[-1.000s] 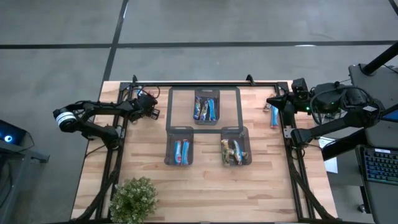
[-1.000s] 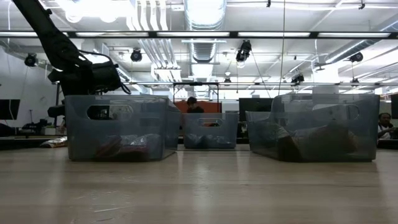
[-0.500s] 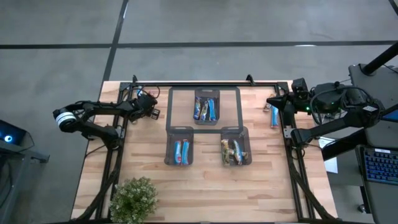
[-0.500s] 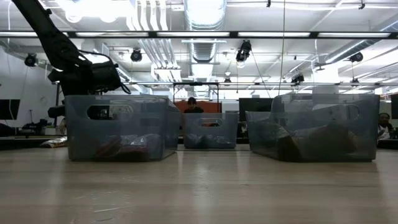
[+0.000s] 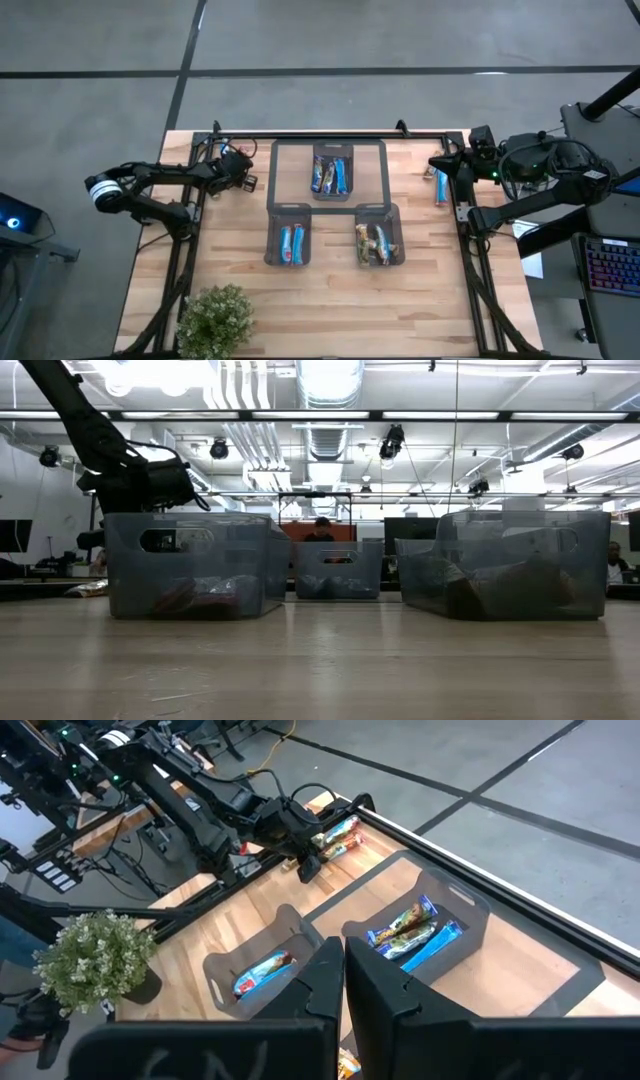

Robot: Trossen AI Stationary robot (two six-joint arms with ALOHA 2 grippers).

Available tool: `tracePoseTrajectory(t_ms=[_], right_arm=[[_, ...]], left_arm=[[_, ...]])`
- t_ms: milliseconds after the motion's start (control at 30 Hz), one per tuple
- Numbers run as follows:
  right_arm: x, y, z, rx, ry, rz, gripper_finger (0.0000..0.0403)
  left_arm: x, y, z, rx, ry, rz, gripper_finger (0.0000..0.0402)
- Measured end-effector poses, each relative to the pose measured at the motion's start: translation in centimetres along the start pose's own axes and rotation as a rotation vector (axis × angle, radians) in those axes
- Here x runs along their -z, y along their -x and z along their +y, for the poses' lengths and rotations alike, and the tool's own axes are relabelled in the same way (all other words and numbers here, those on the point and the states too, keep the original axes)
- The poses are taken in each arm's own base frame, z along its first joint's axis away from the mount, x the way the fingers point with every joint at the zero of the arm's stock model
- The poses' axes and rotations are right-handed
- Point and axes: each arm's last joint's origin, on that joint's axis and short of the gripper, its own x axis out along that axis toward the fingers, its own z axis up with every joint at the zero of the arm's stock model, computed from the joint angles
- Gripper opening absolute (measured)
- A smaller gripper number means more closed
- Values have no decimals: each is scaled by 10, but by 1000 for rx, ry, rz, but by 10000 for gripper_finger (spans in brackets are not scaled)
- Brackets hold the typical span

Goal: Pick and place Granola Bars by type
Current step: Put the red granola bar into the bottom left black bin

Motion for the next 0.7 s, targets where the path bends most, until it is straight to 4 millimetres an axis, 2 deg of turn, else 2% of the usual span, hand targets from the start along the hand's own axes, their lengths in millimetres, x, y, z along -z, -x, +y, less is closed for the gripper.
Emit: tracePoseTrajectory(t_ms=[300,700], right_arm=[[0,0,0,0,4,0,9],[0,0,0,0,12,0,9]], left_arm=[[-1,2,0,6,10,-3,73],[-26,19,-2,-2,-34,-11,73]])
